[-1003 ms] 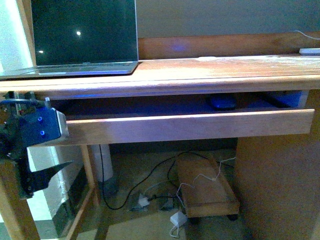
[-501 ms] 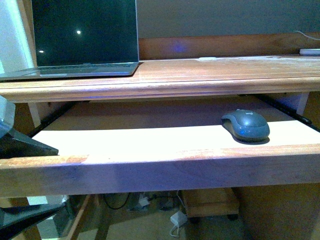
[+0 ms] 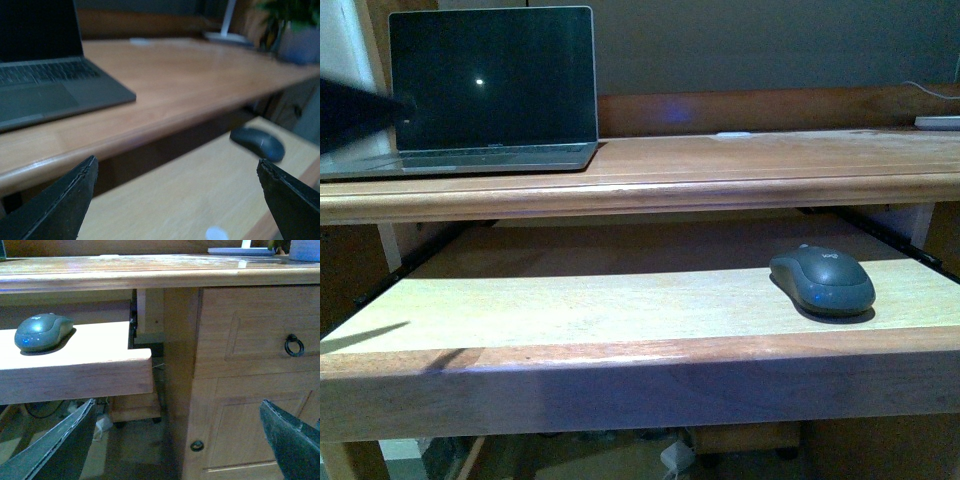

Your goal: Place mouse

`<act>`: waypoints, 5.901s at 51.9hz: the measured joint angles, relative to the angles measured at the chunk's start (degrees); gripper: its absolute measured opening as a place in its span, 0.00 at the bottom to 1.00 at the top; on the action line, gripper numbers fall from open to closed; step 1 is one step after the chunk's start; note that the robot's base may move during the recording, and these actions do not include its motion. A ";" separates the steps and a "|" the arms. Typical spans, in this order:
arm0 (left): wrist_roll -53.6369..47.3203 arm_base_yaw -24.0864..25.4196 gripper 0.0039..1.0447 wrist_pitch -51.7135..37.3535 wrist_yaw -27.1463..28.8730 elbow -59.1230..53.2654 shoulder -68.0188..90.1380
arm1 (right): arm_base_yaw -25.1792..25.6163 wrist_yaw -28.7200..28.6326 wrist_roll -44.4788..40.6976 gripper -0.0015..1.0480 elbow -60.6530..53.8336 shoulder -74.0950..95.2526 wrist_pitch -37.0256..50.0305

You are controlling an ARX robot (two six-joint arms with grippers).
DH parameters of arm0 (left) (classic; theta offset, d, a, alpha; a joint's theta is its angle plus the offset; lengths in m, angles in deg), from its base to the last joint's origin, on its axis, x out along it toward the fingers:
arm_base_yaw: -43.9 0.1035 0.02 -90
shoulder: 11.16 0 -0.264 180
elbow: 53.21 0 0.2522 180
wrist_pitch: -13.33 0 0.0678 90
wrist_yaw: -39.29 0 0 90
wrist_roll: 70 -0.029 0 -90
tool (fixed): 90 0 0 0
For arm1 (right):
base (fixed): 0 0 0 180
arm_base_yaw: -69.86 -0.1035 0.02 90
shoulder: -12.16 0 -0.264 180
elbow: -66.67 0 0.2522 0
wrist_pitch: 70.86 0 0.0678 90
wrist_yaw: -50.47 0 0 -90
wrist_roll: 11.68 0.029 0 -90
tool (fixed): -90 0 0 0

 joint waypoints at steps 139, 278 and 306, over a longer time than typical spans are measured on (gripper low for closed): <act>-6.25 -1.03 0.93 32.63 41.11 -38.27 -68.63 | -32.98 26.49 6.88 0.65 63.98 93.79 -7.30; -6.25 -1.03 0.93 32.63 41.11 -38.27 -68.67 | -0.81 -48.09 -6.14 0.93 23.43 55.84 16.44; -6.25 -1.03 0.93 32.63 41.11 -38.27 -68.67 | -22.01 -21.42 -5.95 0.93 22.88 74.18 33.75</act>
